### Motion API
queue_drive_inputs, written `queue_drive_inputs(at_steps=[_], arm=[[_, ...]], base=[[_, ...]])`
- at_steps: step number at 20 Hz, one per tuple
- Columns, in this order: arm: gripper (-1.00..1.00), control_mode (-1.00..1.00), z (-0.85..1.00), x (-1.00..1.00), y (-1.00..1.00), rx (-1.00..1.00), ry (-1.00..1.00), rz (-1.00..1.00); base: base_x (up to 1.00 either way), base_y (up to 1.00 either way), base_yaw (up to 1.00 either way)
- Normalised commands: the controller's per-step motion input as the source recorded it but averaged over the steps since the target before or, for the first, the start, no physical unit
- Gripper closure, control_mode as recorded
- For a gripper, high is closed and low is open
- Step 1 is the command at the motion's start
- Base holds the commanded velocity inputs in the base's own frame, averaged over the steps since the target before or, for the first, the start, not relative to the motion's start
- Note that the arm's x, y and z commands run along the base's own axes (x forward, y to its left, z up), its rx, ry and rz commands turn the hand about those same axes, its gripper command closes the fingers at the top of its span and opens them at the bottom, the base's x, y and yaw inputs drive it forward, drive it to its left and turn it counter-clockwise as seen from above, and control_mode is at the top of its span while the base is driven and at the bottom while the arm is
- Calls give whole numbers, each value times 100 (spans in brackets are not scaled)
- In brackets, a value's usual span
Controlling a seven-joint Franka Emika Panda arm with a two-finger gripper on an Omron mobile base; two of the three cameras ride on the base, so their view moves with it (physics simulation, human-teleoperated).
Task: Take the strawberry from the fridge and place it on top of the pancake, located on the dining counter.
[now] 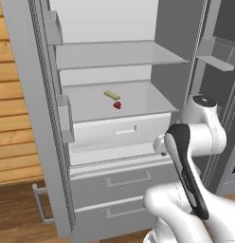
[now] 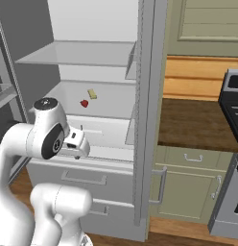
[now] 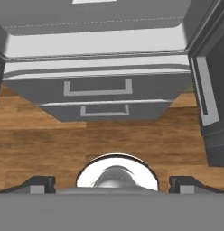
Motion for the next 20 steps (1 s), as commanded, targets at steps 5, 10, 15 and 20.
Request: queue_drive_inputs(at_steps=[5, 10, 15, 20], arm=[[-100, -100, 0, 0, 6, 0, 3, 0], [-100, -100, 0, 0, 5, 0, -6, -3], [-100, 100, 0, 0, 5, 0, -2, -2], [-100, 100, 0, 0, 0, 0, 0, 0]], base=[[0, 0, 0], [0, 0, 0], [2, 9, -4], [4, 15, -15]])
